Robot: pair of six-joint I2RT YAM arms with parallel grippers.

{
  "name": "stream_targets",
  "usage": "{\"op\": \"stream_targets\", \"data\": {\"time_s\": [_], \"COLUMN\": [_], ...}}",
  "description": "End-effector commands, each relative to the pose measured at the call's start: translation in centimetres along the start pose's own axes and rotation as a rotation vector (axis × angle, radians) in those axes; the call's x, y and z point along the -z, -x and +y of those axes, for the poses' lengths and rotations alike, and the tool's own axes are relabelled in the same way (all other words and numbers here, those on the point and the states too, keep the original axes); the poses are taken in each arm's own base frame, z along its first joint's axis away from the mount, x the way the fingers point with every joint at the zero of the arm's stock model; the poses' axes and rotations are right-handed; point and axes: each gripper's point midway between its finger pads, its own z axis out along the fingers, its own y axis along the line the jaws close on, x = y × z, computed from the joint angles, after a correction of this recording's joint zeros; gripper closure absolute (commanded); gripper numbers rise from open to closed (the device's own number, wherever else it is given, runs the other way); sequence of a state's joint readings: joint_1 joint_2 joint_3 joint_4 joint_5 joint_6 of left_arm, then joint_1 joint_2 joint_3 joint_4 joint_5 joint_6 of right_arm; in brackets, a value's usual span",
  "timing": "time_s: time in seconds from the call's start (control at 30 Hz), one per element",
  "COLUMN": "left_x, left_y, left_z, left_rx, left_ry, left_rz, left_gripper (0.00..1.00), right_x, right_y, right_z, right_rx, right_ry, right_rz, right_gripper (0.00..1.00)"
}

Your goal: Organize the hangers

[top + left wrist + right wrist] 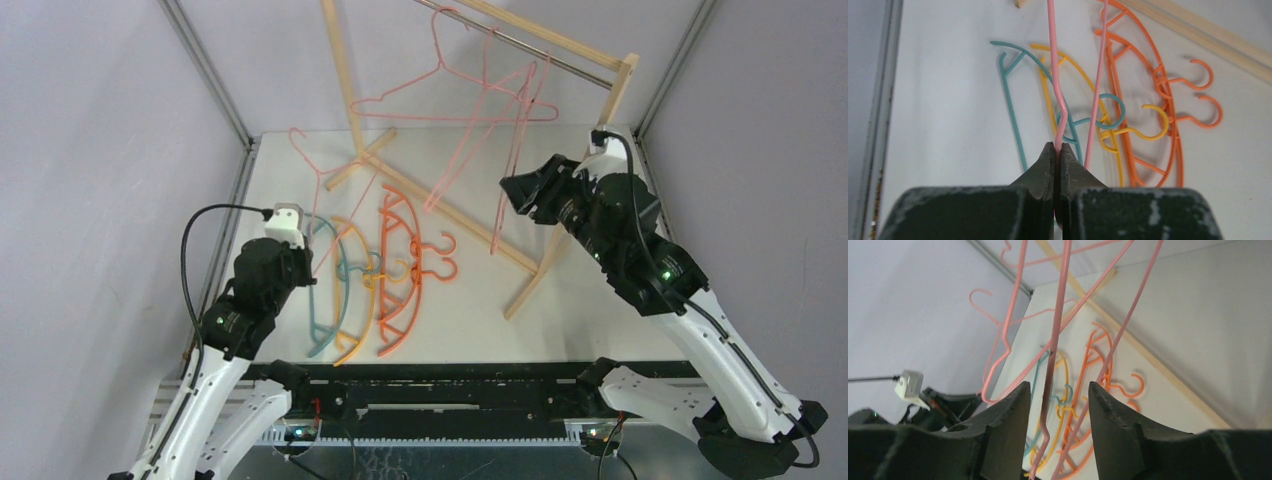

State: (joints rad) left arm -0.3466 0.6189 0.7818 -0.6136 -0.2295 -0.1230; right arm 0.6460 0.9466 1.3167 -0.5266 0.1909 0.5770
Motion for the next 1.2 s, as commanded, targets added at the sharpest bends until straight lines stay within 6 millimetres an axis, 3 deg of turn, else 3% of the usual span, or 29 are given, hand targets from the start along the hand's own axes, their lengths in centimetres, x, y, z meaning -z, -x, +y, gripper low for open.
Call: {"op": "stream_targets", "data": {"time_s": [0.0,0.23,0.47,0.8,1.17], "left_x": [0.1,-1.5,-3.2,-4.6,-5.1], "left_y": [4.6,8.2,11.1,14.3,18.6], "left_z": [1.3,2.7,3.0,5.4,5.0], "left_rx": [-0.149,-0.358,-0.442,-0.496,-0.594], "left_ry": [0.057,0.135,0.160,0.260,0.232], "left_rz": [-0.113,-0.140,-0.210,-0.220,-0.333], "left_gripper": [1.00,1.00,1.00,1.00,1.00], "right_x": [1.4,2.9,4.5,6.4,6.5], "right_y": [0.1,1.1,1.9,3.7,4.9], "right_z": [1.4,2.9,3.2,4.5,3.9], "right_rx": [0.073,0.166,0.198,0.234,0.263], "right_ry": [0.012,0.016,0.027,0.087,0.035], "right_rz": [0.007,-0.009,-0.020,-0.074,-0.115], "right_gripper": [0.44,0.33,0.33,0.33,0.33]}}
